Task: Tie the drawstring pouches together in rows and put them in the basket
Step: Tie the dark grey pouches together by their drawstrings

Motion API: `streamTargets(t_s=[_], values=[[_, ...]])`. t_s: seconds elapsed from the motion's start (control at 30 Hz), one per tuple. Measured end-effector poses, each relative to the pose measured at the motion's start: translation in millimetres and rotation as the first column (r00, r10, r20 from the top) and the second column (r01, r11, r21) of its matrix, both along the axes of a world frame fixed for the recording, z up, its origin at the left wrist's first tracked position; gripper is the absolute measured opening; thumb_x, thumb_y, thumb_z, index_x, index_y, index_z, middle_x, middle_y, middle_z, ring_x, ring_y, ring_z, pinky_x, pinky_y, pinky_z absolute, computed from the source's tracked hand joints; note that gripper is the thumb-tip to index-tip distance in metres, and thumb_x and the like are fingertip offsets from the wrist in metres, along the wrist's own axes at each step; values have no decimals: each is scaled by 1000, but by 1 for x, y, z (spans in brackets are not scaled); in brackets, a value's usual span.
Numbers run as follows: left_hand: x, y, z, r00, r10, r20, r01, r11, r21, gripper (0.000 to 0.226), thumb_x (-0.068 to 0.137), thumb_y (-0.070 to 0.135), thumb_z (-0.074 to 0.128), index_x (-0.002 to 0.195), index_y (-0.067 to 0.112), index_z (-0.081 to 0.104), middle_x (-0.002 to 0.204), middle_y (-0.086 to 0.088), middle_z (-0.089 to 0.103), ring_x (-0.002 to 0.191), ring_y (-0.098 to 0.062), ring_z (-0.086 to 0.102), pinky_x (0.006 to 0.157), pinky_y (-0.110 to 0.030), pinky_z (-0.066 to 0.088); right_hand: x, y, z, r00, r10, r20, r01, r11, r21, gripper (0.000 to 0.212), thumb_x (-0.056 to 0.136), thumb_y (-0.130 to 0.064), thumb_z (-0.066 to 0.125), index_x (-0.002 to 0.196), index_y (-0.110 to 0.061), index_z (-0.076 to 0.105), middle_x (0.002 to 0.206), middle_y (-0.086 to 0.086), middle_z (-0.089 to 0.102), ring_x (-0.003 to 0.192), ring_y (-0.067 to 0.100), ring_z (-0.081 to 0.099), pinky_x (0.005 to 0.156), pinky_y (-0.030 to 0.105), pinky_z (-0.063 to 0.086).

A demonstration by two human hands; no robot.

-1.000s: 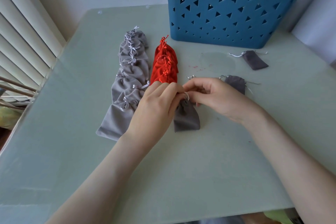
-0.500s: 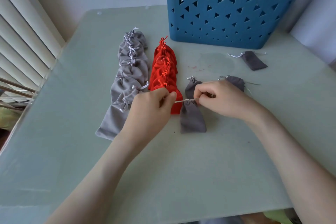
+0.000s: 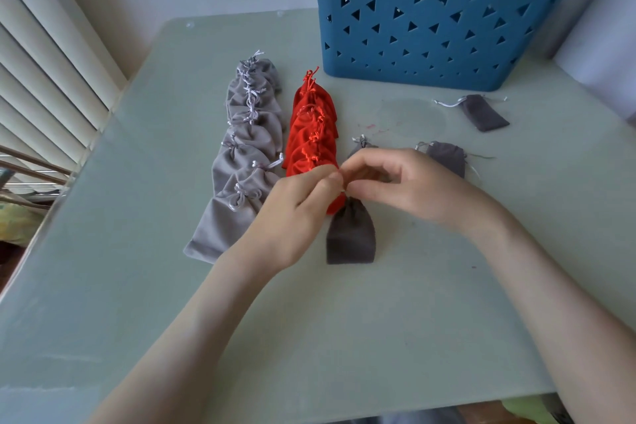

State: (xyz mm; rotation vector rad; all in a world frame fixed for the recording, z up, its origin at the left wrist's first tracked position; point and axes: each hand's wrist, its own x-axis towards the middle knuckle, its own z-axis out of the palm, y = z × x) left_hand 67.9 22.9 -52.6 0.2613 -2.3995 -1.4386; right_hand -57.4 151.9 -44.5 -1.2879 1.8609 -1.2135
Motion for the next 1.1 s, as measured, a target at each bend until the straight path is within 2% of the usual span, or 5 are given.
streamTargets(t_s=[0.33, 0.73, 0.83, 0.93, 1.1], values=[[-8, 2, -12, 953, 202, -227, -259, 930, -260, 24, 93, 27, 50, 70, 21, 49, 56, 14, 43, 57, 5, 43, 56, -10, 31, 2, -4, -6, 998, -62, 29, 65, 992, -108, 4, 86, -16, 66, 84, -18, 64, 79, -6, 63, 77, 6, 56, 78, 24, 46], [-6, 3, -11, 986, 128, -104, -137, 987, -79, 46, 93, 42, 38, 66, 8, 52, 53, -7, 47, 52, -11, 41, 53, -33, 37, 13, -10, -8, 983, -182, 14, 177, 933, -312, 14, 81, -18, 65, 82, -32, 65, 74, -15, 65, 73, 9, 59, 75, 34, 50], [-7, 4, -7, 995, 92, -34, -87, 987, 132, 44, 93, 41, 42, 68, 7, 52, 59, 2, 46, 60, -11, 42, 61, -33, 37, 11, -10, -9, 979, -202, -7, 187, 920, -344, 16, 80, -20, 68, 75, -35, 64, 73, -15, 65, 71, 11, 60, 72, 38, 50], [-7, 0, -4, 999, -54, 5, 43, 831, 555, 25, 91, 26, 52, 72, 12, 63, 68, -5, 52, 68, -17, 46, 67, -30, 36, 8, -11, -9, 964, -230, -135, 154, 893, -423, 15, 81, -23, 68, 78, -37, 62, 75, -16, 61, 74, 9, 57, 70, 30, 47], [-4, -5, -5, 975, -216, -54, 199, 737, 646, 23, 88, 20, 52, 69, 18, 66, 66, 8, 60, 65, -4, 52, 65, -13, 44, 3, -7, -7, 942, -200, -270, 58, 888, -457, 2, 85, -16, 66, 84, -15, 65, 81, -9, 56, 81, 8, 51, 78, 19, 39]])
